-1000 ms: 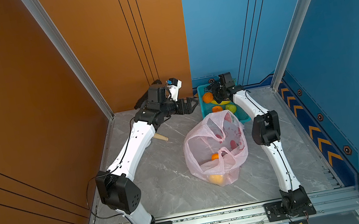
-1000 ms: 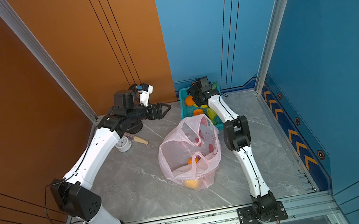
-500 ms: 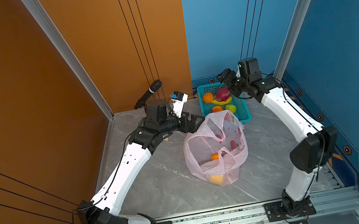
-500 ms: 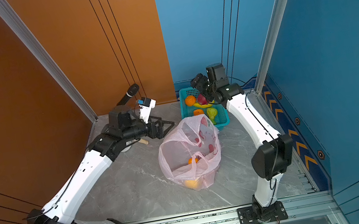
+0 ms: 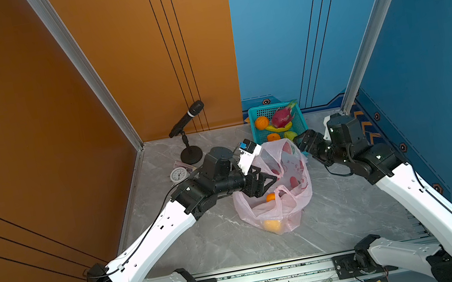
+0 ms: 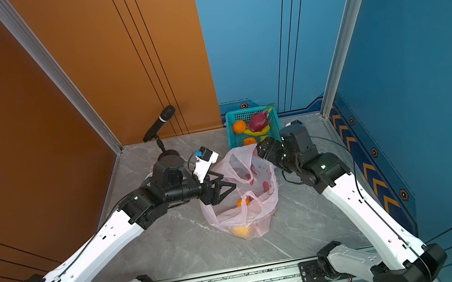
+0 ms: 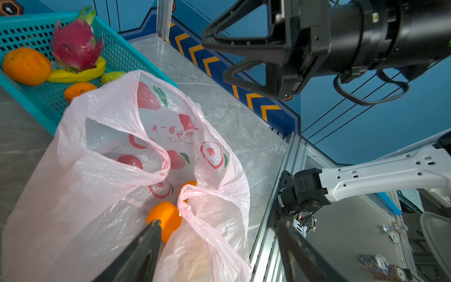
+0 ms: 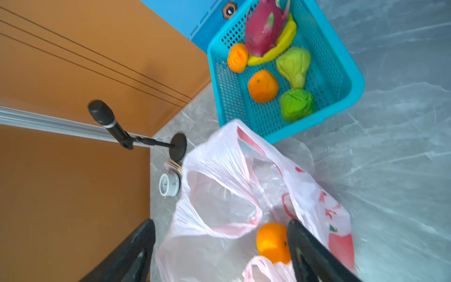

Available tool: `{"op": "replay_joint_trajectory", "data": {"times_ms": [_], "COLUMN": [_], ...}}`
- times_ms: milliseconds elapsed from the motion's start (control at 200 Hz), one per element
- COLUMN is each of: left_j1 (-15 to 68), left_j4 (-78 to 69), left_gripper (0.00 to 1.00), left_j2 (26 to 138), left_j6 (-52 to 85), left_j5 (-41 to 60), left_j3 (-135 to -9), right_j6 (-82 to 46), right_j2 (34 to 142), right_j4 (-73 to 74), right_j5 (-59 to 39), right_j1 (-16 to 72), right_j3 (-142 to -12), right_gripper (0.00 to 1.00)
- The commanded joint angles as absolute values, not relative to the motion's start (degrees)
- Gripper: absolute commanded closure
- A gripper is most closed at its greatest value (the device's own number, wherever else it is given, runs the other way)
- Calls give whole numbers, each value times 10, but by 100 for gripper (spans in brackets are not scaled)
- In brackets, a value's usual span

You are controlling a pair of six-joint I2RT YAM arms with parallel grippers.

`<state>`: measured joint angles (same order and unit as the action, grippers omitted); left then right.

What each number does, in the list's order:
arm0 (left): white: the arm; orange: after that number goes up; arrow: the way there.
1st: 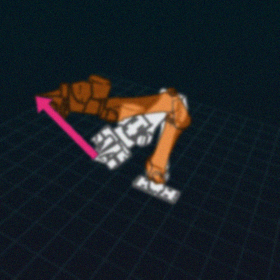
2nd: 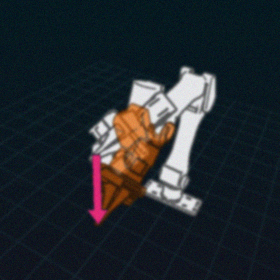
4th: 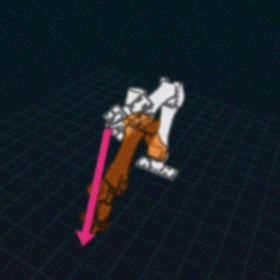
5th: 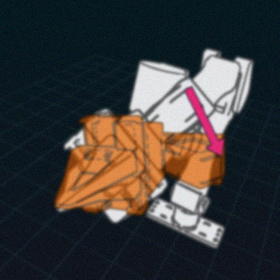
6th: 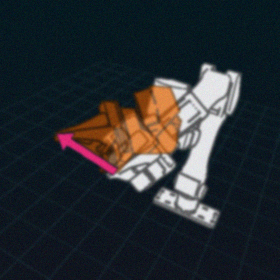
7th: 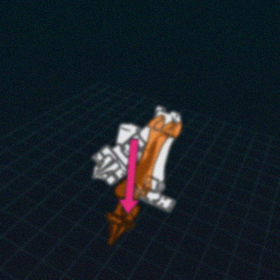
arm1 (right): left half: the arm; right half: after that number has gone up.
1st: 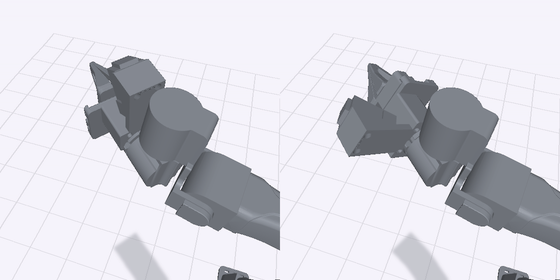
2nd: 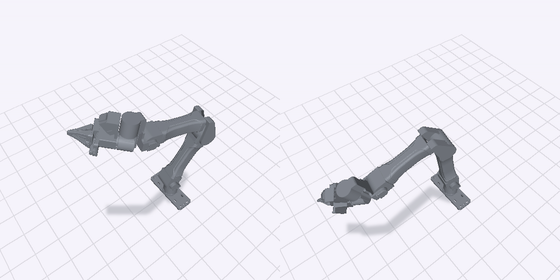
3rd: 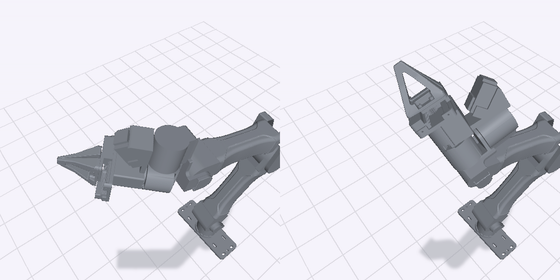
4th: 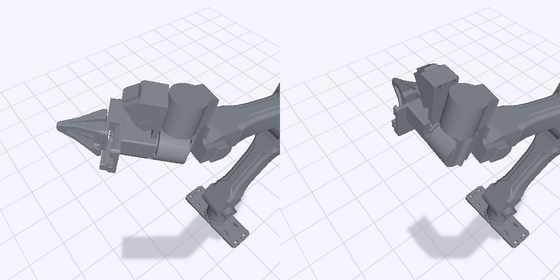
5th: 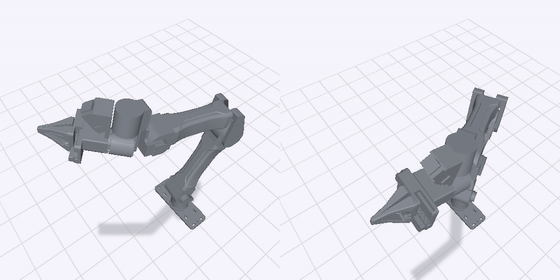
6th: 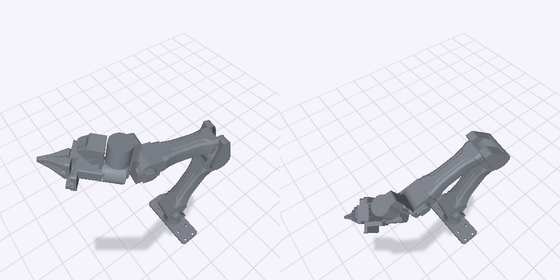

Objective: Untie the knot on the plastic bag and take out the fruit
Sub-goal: 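Lower the left gripper into the pink bag while the right gripper returns beside it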

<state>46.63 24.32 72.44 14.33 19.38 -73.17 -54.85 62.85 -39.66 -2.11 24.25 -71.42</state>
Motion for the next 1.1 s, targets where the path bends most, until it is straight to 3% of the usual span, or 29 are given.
{"op": "replay_joint_trajectory", "data": {"times_ms": [0,180,551,796,1096], "left_j1": [483,518,551,554,557], "left_j4": [265,259,249,250,263], "left_gripper": [27,33,38,38,39], "left_j2": [741,790,887,897,930], "left_j6": [190,216,227,239,274], "left_j5": [110,39,-18,-43,-77], "left_j3": [-729,-727,-713,-717,-723], "right_j6": [-555,-522,-481,-404,-360], "right_j2": [611,601,647,699,701], "right_j4": [-466,-546,-463,-509,-570], "right_j5": [-18,-9,-83,-79,-75], "right_j1": [252,275,309,341,414], "right_j3": [-683,-644,-544,-547,-504], "right_gripper": [14,11,10,27,39]}}
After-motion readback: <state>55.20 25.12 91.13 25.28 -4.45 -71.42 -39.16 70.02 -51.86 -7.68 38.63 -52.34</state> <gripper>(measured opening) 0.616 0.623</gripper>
